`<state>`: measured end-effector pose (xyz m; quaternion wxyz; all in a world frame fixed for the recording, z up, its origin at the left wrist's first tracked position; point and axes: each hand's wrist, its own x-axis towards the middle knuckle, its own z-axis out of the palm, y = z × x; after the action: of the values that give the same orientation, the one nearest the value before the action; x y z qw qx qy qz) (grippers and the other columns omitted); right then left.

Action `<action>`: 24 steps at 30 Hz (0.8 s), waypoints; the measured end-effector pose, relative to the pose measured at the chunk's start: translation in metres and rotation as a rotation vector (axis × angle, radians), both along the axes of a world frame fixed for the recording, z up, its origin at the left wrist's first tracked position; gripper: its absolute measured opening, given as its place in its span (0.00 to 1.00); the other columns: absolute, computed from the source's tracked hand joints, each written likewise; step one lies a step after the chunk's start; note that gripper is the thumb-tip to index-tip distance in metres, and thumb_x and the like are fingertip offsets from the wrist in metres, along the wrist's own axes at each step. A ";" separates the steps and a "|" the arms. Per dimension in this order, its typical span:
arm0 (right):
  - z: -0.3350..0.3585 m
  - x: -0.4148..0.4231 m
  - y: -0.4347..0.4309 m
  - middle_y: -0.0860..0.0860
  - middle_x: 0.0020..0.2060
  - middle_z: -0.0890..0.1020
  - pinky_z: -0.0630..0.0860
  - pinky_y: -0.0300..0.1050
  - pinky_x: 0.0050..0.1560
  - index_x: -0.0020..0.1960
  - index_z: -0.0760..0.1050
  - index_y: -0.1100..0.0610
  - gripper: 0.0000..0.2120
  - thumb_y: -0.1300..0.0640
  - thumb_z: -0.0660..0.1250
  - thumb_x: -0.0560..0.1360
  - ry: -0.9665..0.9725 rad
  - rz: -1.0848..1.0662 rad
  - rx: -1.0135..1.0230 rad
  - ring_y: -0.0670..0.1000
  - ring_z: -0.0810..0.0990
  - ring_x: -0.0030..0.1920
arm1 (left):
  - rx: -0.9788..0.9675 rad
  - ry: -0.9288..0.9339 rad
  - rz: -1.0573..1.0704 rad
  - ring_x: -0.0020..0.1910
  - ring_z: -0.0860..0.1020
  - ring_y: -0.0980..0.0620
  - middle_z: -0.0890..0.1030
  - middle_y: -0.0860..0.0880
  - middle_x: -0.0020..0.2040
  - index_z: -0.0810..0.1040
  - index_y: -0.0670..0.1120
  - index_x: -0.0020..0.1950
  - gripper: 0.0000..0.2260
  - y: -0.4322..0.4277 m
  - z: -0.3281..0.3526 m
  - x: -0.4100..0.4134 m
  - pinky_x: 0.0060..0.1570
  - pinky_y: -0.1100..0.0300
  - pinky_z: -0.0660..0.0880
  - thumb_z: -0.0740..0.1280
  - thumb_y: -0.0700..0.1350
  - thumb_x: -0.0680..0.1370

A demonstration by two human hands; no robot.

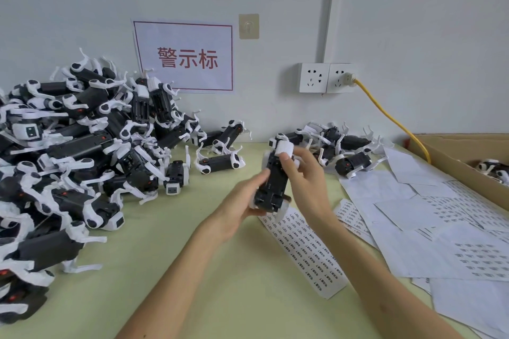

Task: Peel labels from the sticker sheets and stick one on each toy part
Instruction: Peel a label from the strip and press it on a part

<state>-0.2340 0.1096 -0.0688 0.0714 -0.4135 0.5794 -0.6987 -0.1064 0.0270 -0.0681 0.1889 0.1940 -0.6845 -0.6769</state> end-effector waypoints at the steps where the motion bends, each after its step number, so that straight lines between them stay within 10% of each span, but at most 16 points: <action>1: 0.000 0.001 0.000 0.46 0.43 0.83 0.77 0.35 0.40 0.57 0.79 0.50 0.08 0.48 0.66 0.82 0.062 -0.011 0.020 0.39 0.79 0.42 | -0.029 -0.028 -0.043 0.49 0.83 0.52 0.87 0.46 0.54 0.82 0.48 0.63 0.22 0.003 -0.002 -0.001 0.53 0.52 0.72 0.56 0.61 0.85; 7: 0.001 -0.013 0.001 0.45 0.59 0.81 0.74 0.43 0.61 0.67 0.75 0.51 0.14 0.50 0.58 0.85 0.132 -0.072 0.155 0.43 0.78 0.60 | -0.019 -0.079 0.279 0.50 0.80 0.46 0.86 0.40 0.55 0.84 0.42 0.60 0.27 -0.002 -0.003 -0.004 0.49 0.55 0.70 0.60 0.63 0.82; 15: -0.028 -0.026 -0.003 0.49 0.76 0.68 0.60 0.57 0.73 0.80 0.58 0.46 0.38 0.35 0.67 0.76 0.651 0.014 1.027 0.53 0.65 0.76 | 0.453 0.164 0.421 0.37 0.75 0.51 0.85 0.49 0.51 0.81 0.52 0.59 0.19 -0.021 -0.004 0.006 0.48 0.56 0.72 0.61 0.64 0.82; 24: -0.026 -0.028 -0.004 0.45 0.53 0.76 0.72 0.43 0.55 0.69 0.72 0.46 0.30 0.50 0.78 0.71 0.512 0.072 0.798 0.49 0.77 0.56 | 0.603 0.250 0.293 0.41 0.79 0.50 0.86 0.52 0.48 0.82 0.51 0.58 0.16 -0.022 -0.003 0.007 0.53 0.55 0.71 0.69 0.61 0.77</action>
<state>-0.2619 0.1058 -0.0951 0.1038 -0.5326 0.7867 -0.2943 -0.0989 0.0051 -0.0714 0.3007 0.2526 -0.3903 -0.8327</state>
